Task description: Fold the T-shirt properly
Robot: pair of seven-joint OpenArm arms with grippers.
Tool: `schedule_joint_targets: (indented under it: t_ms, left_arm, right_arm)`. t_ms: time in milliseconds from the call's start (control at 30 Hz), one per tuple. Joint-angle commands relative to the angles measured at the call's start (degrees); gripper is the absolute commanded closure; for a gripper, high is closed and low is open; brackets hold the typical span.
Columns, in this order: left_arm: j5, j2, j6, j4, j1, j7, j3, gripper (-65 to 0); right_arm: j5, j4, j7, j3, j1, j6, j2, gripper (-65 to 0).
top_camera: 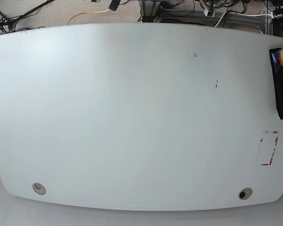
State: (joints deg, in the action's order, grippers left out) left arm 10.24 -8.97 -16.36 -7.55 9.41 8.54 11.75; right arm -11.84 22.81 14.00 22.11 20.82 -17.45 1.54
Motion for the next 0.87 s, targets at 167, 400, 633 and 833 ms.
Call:
schedule_joint_targets:
  t_ms: [167, 400, 633, 833]
  left_arm:
    - [-0.3, 2.1, 8.1, 6.7, -4.4, -0.4, 0.3, -24.6]
    - [-0.2, 2.3, 9.3, 6.0, -4.6, -3.1, 0.2, -24.6]
    - [-0.2, 2.3, 9.4, 3.6, -4.6, -4.9, 0.1, -24.6]
    - [-0.3, 2.4, 9.2, 3.6, -4.6, -4.6, 0.3, -24.6]
  right_arm:
    - [0.0, -6.2, -2.4, 0.0, -5.9, 0.7, 4.0, -21.1]
    - [-0.1, -6.3, -5.2, 0.0, -7.7, 0.7, 4.7, -21.4]
    - [-0.1, -6.3, -5.2, 0.0, -7.8, 0.5, 4.6, -21.4]
    - [-0.1, -6.3, -5.2, 0.0, -7.8, 0.4, 4.4, -21.6]
